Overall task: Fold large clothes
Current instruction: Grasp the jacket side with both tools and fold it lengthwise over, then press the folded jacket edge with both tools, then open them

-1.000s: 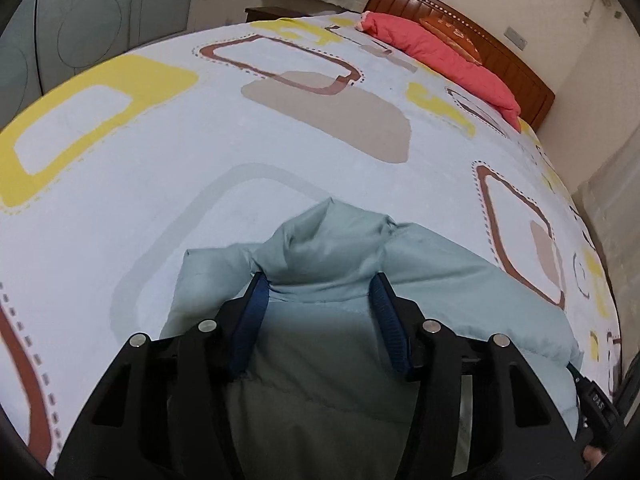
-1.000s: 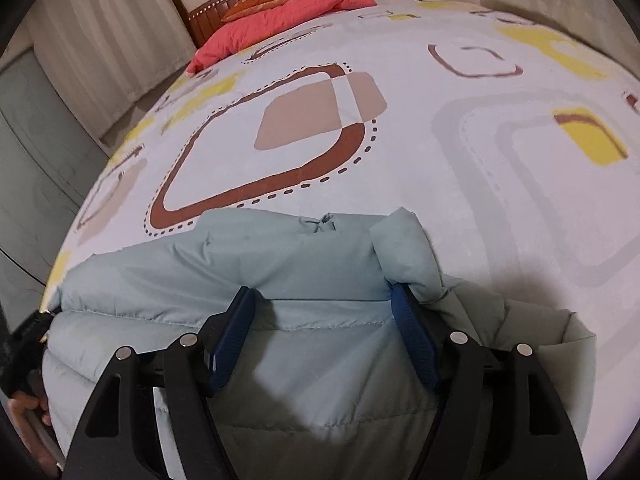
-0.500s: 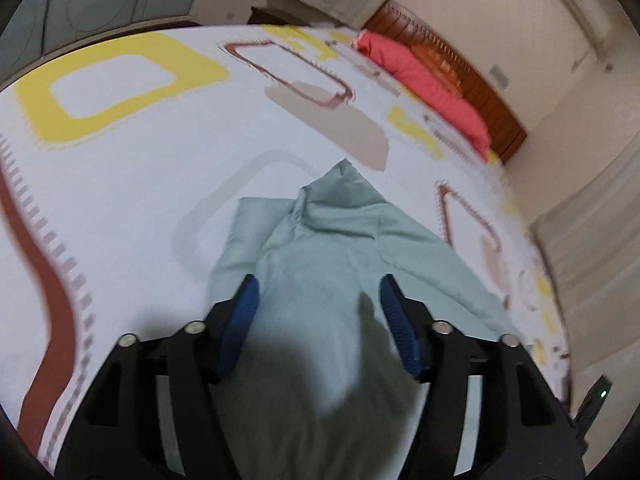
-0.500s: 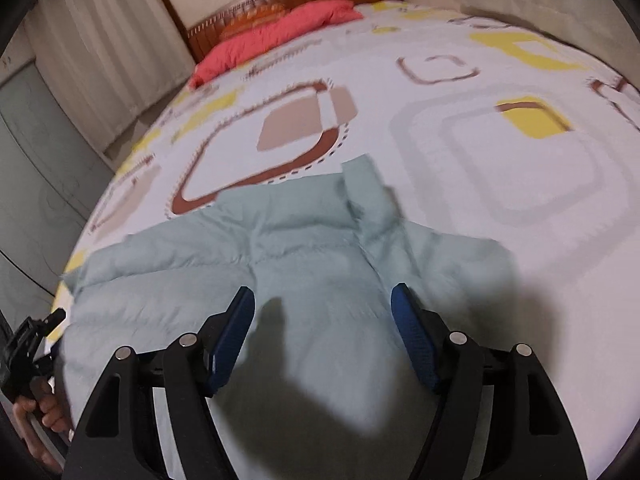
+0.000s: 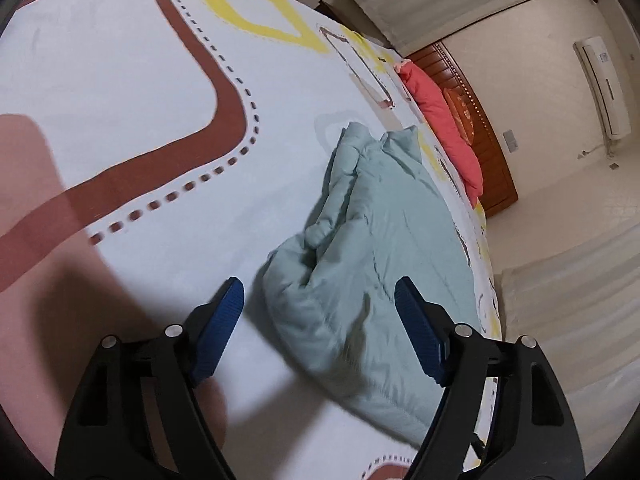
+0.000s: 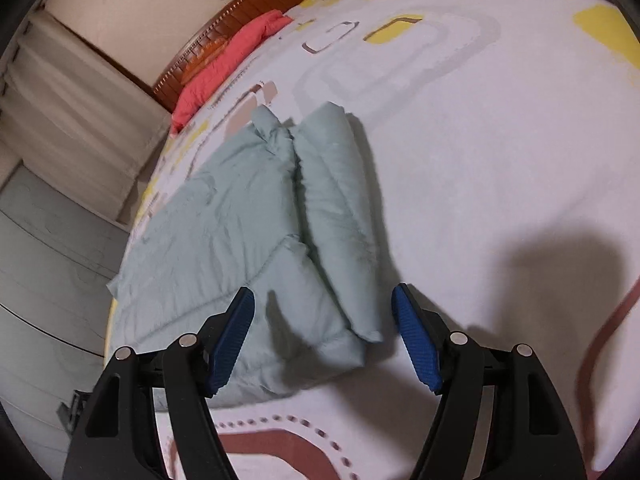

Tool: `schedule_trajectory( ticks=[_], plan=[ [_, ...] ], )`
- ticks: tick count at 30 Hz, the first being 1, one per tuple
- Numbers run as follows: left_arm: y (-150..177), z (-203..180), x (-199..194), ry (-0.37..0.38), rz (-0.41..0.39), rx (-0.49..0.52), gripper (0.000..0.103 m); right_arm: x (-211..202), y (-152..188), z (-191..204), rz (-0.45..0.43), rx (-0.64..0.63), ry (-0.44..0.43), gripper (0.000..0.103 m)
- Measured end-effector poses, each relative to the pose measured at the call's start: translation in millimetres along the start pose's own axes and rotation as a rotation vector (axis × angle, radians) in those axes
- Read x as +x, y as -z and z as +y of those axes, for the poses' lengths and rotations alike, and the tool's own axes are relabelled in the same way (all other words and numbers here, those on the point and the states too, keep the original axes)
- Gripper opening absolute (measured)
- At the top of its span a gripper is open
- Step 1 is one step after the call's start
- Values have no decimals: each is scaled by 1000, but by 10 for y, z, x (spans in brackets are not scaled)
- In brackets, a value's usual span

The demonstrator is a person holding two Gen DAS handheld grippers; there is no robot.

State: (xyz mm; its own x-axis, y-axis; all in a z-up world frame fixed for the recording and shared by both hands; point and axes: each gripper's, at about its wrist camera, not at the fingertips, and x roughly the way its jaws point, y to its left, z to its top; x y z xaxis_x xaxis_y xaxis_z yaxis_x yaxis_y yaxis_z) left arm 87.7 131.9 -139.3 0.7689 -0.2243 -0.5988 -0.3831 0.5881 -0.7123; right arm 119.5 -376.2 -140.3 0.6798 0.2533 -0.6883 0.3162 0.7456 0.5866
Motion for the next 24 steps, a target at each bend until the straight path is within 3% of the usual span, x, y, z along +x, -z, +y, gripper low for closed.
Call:
schedule_trajectory(
  ticks=[3,4,5,6,7,9,13,24],
  plan=[
    [-23,-75,95,4,-22,11,76,144,-34,91,-3,20,-55,72],
    [-29,-104,132,0,-30,16,68,173,-31,118,-7,17,-52,70],
    [-31,-119,174,-4,-22,18,52,198,-35,143,-14,3,-42,66],
    [-28,-120,240,-10,3,5,39,218,-32,183,-27,-21,-19,49],
    [-34,-107,264,-1,10,-11,35,225,-29,196,-25,-36,-13,39],
    [-20,-132,254,14,10,-4,20,229,-25,193,-16,-33,-38,28],
    [17,-231,114,8,-6,54,14,80,-20,191,-29,-42,-67,20],
    [235,5,-341,-12,28,46,13,-288,286,34,11,-56,-95,19]
  ],
)
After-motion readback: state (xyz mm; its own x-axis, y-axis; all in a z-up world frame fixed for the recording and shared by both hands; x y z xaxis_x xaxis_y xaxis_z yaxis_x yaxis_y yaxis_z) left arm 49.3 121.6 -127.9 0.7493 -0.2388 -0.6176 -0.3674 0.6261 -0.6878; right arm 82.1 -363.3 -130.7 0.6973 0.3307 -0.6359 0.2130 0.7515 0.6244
